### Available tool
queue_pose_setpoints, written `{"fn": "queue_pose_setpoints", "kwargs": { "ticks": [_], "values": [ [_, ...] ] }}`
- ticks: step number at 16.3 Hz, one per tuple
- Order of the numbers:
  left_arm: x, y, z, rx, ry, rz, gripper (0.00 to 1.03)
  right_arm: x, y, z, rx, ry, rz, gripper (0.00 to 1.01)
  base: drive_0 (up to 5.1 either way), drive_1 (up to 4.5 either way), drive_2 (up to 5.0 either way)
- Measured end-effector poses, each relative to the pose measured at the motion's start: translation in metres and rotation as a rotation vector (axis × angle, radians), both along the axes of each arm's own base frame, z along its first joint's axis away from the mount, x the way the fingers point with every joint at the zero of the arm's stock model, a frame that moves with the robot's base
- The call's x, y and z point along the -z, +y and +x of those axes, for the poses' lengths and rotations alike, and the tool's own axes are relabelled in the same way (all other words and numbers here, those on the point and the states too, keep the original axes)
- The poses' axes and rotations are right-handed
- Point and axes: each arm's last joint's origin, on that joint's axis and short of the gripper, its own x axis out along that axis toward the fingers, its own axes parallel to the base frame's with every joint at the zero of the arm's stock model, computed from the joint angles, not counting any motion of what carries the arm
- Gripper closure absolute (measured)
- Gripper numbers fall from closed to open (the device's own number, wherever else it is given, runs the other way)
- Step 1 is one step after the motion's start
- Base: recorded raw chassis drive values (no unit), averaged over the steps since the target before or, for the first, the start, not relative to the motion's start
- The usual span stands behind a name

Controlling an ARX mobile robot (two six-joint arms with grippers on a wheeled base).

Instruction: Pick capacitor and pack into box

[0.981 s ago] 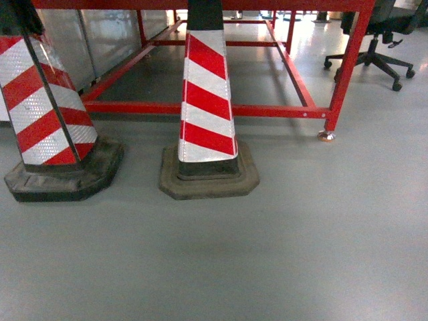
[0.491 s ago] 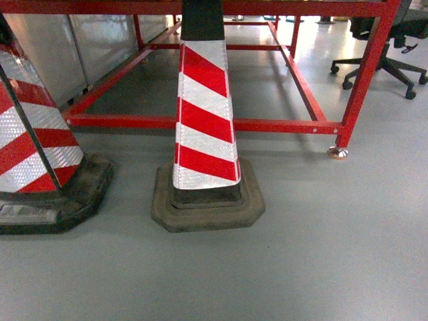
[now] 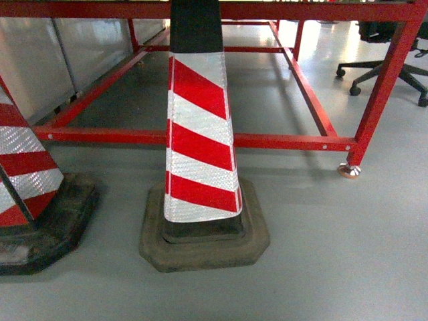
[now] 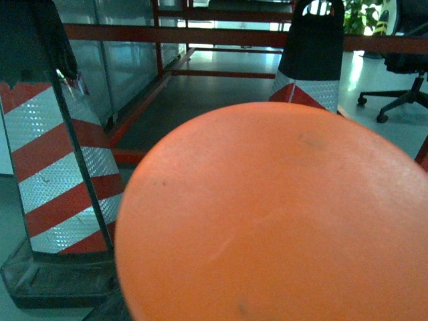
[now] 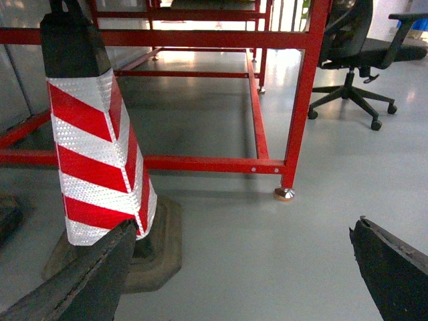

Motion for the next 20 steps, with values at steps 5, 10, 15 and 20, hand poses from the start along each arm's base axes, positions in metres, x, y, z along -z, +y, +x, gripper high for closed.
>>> {"fn": "queue_pose_setpoints", "kwargs": {
  "ticks": [5,10,15,20],
  "values": [
    [-0.0004,0.0,0.0,-0.001,-0.004,0.0,0.59,-0.0004,0.0,0.0,0.0,-0.004,0.0,0.03,0.0,0.0,0.0],
    [-0.0002,0.0,0.0,0.0,-0.002,0.0,0.59,-0.0001,0.0,0.0,0.001,-0.002,0.0,0.03,0.0,0.0,0.0],
    [-0.0004,0.0,0.0,0.001,-0.005,0.003,0.59,-0.0004,0.0,0.0,0.001,-0.004,0.002,0.03,0.0,0.0,0.0],
    [-0.0004,0.0,0.0,0.0,-0.004,0.003,0.59,-0.0004,-0.0001,0.0,0.002,-0.004,0.002,0.03,0.0,0.0,0.0]
  ]
}}
